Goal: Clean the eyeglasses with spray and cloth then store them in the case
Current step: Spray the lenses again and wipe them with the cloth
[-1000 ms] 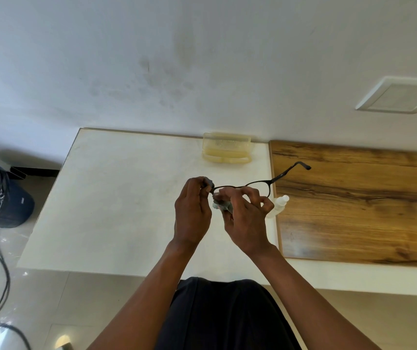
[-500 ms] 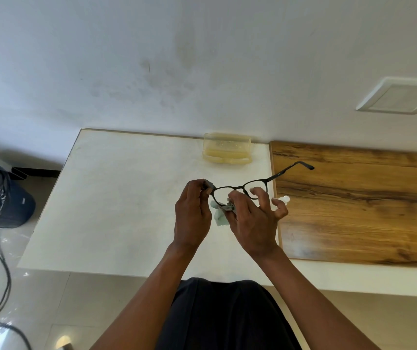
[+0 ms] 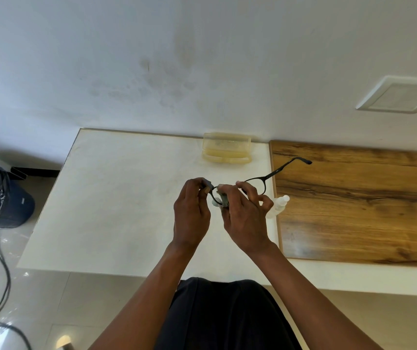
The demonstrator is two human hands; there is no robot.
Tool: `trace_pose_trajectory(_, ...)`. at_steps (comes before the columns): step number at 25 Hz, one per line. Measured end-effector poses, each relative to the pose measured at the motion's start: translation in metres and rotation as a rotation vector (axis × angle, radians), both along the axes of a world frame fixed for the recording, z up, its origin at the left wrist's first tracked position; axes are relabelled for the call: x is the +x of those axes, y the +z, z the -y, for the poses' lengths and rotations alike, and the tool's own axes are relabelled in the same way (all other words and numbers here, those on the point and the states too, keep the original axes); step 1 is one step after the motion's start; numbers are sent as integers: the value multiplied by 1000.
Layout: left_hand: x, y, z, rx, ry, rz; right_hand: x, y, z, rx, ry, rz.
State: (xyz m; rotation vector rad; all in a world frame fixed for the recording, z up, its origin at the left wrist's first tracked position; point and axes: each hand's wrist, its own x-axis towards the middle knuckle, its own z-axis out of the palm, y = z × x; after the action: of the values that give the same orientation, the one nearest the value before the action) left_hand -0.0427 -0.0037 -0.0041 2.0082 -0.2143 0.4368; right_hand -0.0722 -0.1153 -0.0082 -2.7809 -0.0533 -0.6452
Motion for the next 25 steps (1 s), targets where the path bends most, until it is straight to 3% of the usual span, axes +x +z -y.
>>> trace_pose_trajectory(6,-3,-3,0,2,18,-7,-2,0,0,30,73,2)
trace_pose_trajectory(16,-4,-7,-3,2,9,-17,-5,-5,8,-270,-66,156)
trace_pose_trajectory(25,-3,-4,-5,-2,10,-13,-4,2,-4,7,-65,-39)
